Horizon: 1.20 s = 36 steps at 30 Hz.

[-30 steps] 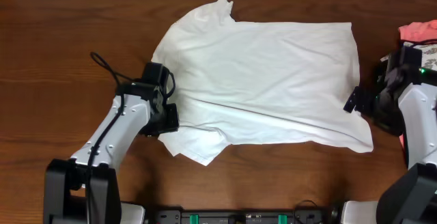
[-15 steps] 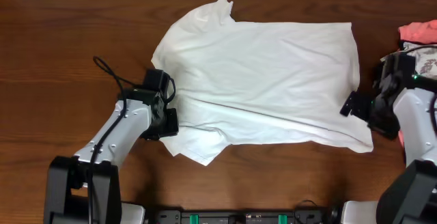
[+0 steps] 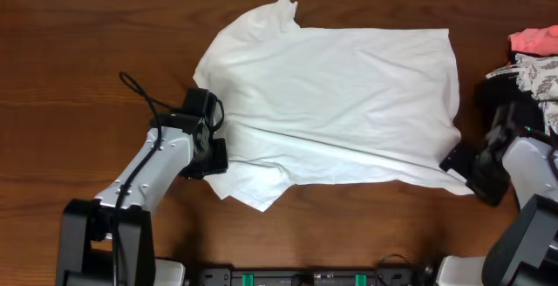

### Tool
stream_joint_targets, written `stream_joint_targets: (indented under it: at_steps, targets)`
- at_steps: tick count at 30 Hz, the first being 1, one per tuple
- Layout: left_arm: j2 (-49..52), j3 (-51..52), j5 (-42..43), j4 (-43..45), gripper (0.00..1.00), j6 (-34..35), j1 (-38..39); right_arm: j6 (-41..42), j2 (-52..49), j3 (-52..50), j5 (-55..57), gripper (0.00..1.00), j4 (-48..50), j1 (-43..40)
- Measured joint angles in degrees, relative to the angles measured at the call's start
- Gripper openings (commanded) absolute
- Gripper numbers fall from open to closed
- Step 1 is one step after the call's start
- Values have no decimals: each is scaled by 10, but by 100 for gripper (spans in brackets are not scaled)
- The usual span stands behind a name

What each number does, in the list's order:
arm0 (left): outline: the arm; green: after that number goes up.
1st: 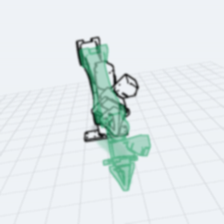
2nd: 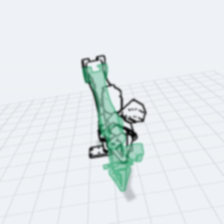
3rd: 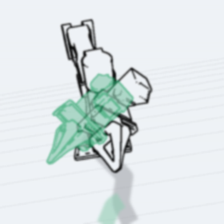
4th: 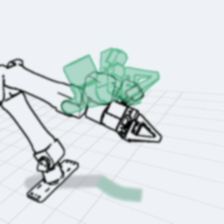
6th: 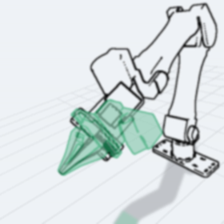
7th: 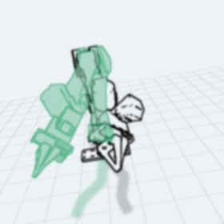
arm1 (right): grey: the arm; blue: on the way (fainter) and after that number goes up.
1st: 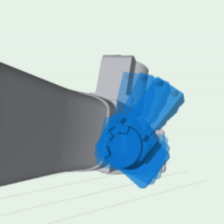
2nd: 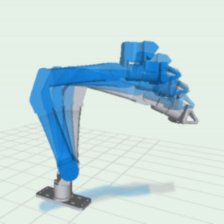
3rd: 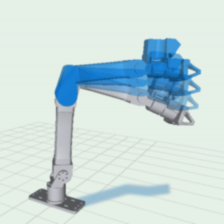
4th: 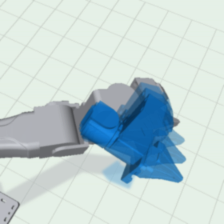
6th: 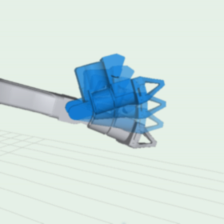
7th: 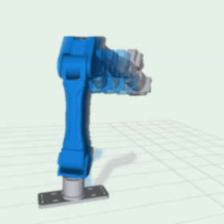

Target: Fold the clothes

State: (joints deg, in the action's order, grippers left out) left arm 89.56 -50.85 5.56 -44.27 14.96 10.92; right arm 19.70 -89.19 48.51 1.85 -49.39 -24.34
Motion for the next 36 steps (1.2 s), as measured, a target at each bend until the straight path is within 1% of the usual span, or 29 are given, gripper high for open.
stream_joint_targets:
  at_steps: [3, 8, 11, 14, 15, 16, 24, 34, 36]
  targets:
    - [0, 0, 0, 0, 41, 0, 0, 3, 0, -17, -12, 80, 18, -14]
    - [0, 0, 0, 0, 41, 0, 0, 8, 0, -39, -30, 62, 49, -15]
    - [0, 0, 0, 0, 41, 0, 0, 8, 0, -53, -40, 44, 71, -15]
    - [0, 0, 0, -1, 41, 0, 0, 8, 0, -61, -45, 18, 80, -15]
    - [0, 0, 0, -1, 41, 0, 0, 8, 0, -62, -47, 7, 82, -15]
    - [0, 0, 0, -1, 41, 0, 0, 10, 0, -62, -47, 2, 84, -15]
    - [0, 0, 0, -1, 41, 0, 0, 7, 0, -62, -51, 2, 86, -15]
    - [0, 0, 0, -14, 42, 0, 0, 2, 0, -62, -51, 6, 86, -15]
    - [0, 0, 0, -13, 48, 0, 0, 2, 0, -62, -51, 6, 86, -15]
